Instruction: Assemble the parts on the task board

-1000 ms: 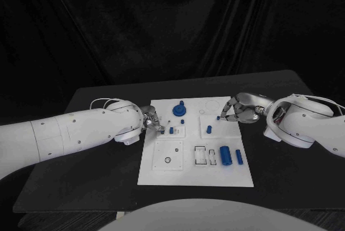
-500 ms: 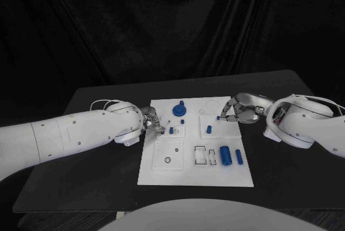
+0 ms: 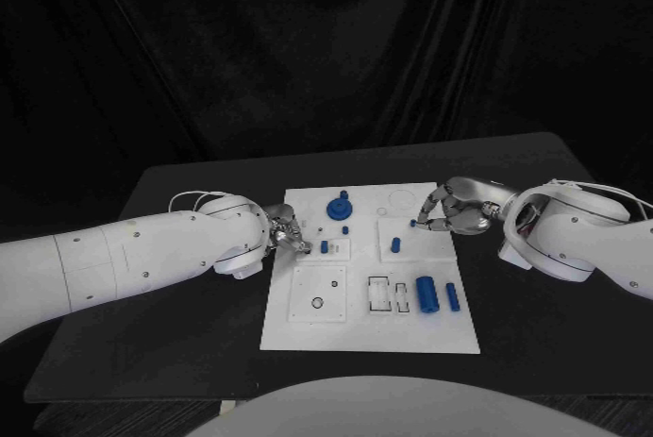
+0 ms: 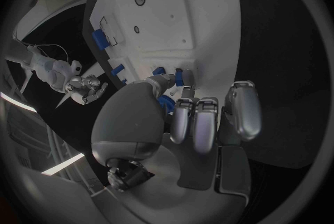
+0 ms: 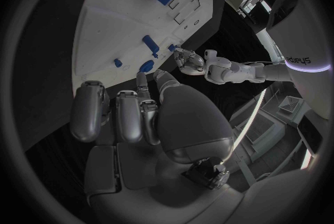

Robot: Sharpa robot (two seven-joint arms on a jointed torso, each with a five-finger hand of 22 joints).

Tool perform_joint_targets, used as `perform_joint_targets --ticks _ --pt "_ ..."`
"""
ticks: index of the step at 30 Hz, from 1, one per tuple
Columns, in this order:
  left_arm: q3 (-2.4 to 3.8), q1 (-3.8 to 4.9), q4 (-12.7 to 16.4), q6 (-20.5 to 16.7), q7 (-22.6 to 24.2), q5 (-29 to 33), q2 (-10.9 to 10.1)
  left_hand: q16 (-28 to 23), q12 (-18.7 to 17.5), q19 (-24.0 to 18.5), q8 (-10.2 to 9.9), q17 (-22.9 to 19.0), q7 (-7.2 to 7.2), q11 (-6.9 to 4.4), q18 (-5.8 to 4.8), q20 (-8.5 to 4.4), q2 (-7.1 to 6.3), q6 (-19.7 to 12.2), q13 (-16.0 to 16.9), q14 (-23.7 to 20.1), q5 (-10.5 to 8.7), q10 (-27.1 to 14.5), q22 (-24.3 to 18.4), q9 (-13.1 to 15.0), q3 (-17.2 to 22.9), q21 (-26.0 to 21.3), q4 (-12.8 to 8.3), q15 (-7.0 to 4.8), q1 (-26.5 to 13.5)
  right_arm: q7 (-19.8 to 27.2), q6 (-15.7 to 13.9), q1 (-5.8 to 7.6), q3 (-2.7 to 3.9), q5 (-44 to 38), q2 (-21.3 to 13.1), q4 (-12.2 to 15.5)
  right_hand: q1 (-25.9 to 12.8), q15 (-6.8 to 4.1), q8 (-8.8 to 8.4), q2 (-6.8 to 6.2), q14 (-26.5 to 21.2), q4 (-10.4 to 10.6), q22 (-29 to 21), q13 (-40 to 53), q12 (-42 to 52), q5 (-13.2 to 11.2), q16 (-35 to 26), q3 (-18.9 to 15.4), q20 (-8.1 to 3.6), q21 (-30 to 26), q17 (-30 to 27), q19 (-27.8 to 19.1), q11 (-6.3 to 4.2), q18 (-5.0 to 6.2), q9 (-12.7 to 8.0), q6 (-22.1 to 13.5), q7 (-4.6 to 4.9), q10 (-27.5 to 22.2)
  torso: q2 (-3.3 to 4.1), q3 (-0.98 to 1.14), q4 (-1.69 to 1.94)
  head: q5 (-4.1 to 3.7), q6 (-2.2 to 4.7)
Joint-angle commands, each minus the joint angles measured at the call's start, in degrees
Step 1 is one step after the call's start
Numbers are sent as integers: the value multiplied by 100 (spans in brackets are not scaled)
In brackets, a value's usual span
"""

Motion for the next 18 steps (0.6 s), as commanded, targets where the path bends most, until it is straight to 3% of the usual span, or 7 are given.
perform_joint_targets --ticks 1,7,11,12,15,18 --pt "-12 -32 37 -144 223 1 -24 38 -4 16 -31 1509 -41 12 -18 -8 76 11 1224 606 66 343 1007 13 7 -19 -70 -41 20 -58 -32 -15 5 -5 -10 5 32 -26 -18 -6 273 -5 983 1421 -27 24 -21 35 -18 -23 -4 72 -2 -11 3 2 4 558 -1 2 0 1 1" --pt "-11 -30 55 -327 562 1 -109 38 -5 17 -24 1509 -44 10 -18 -9 74 23 1223 606 95 342 1008 20 7 -20 -89 -42 28 -59 -30 -17 5 -5 -19 6 32 -26 -18 -6 273 -5 983 1421 -27 24 -21 35 -18 -23 -4 72 -2 -11 3 2 4 558 -2 -1 1 -3 1" --pt "-8 6 47 57 782 17 -177 38 -12 15 -16 1509 -50 5 -16 -12 62 39 1217 606 47 339 1006 30 8 -29 -144 -46 63 -64 -27 -18 5 -5 -18 1 32 -26 -18 -6 273 -5 983 1421 -27 24 -21 35 -18 -23 -4 72 -2 -11 3 2 4 558 -1 0 -1 -12 1" --pt "-8 50 15 306 808 88 -181 38 12 27 -10 1509 -55 0 -20 -16 71 72 1237 606 -151 358 1010 33 -4 -19 -177 -51 81 -66 -24 -18 5 -5 -17 -2 32 -26 -18 -6 273 -5 983 1421 -27 24 -21 35 -18 -23 -4 72 -2 -11 3 2 4 558 0 0 0 -12 1" --pt "-7 154 -71 754 731 244 -159 38 3 21 -38 1509 -57 0 -17 -18 69 78 1230 606 -296 353 1006 13 -36 -38 -185 -52 82 -71 -18 -18 5 -5 -15 -6 32 -26 -18 -6 273 -5 983 1421 -27 24 -21 35 -18 -23 -4 72 -2 -11 3 2 4 558 1 -1 3 -10 1" --pt "-6 231 -151 1019 638 316 -129 38 -34 -1 -105 1509 -49 9 -10 -14 96 85 1199 606 -657 327 995 -41 -117 -87 -153 -44 40 -74 -14 -18 5 -5 -11 -10 32 -26 -18 -6 273 -5 983 1421 -27 24 -21 35 -18 -23 -4 72 -2 -11 3 2 4 558 -1 0 0 -10 1"
